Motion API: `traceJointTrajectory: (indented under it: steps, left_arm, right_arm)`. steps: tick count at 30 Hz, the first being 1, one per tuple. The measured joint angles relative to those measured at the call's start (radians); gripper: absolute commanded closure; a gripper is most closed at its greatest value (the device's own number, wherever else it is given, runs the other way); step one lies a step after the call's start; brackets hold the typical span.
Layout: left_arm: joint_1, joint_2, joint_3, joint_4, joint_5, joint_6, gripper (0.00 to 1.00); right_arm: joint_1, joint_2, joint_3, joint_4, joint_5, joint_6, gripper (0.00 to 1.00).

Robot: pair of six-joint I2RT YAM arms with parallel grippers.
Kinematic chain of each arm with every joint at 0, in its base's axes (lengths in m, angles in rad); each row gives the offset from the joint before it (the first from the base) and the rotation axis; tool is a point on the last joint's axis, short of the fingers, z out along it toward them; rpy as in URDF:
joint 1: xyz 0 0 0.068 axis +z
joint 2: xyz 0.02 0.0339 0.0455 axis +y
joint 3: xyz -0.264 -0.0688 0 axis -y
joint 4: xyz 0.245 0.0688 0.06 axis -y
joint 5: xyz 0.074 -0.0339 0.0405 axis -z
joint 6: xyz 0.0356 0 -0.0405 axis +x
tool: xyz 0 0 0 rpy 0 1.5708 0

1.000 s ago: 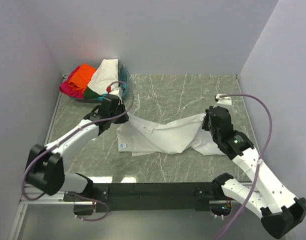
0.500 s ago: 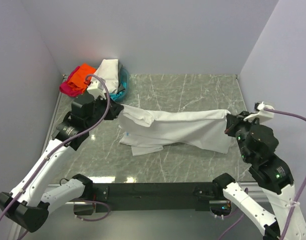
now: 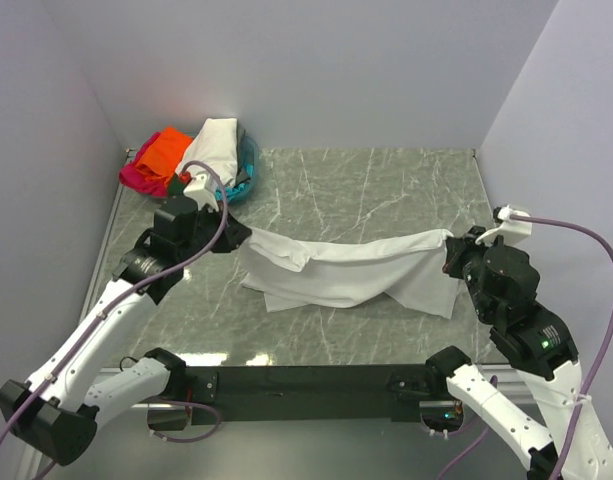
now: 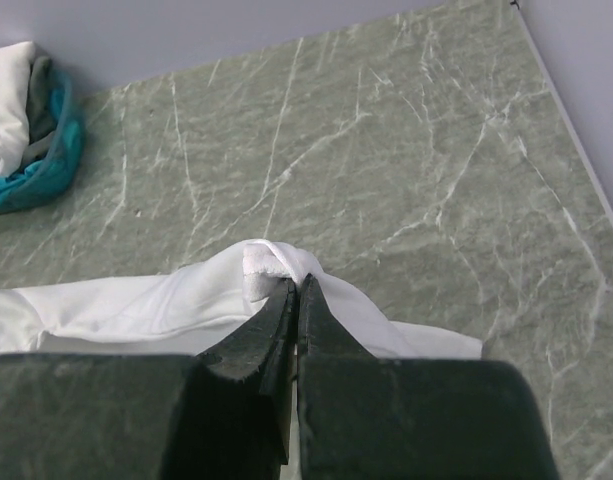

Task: Fold and stack the t-shirts
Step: Flatten the tshirt out

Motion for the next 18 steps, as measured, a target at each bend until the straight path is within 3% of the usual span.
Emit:
traceJointTrajectory:
  steps: [3,8,13,18]
  left_arm:
    - [0.015,0.1,0.086,0.029,0.029,0.004,1.0]
    - [0.088,0.41,0.326,0.063,0.091,0.011,0.99]
    - [0.143,0.742,0.745,0.016,0.135,0.034,1.0]
    - [0.172,0.993,1.252,-0.086,0.203,0.04,0.99]
  right_arm:
    - [0.0,0.052,0.003,0.035,0.009,-0.004,1.0]
    - [-0.033,0.327,0.128,0.097,0.015,-0.039,1.0]
    - [-0.169,0.62,0.375,0.156,-0.059,-0.081,1.0]
    - [-0.251,0.769,0.643,0.195,-0.109,-0.131,1.0]
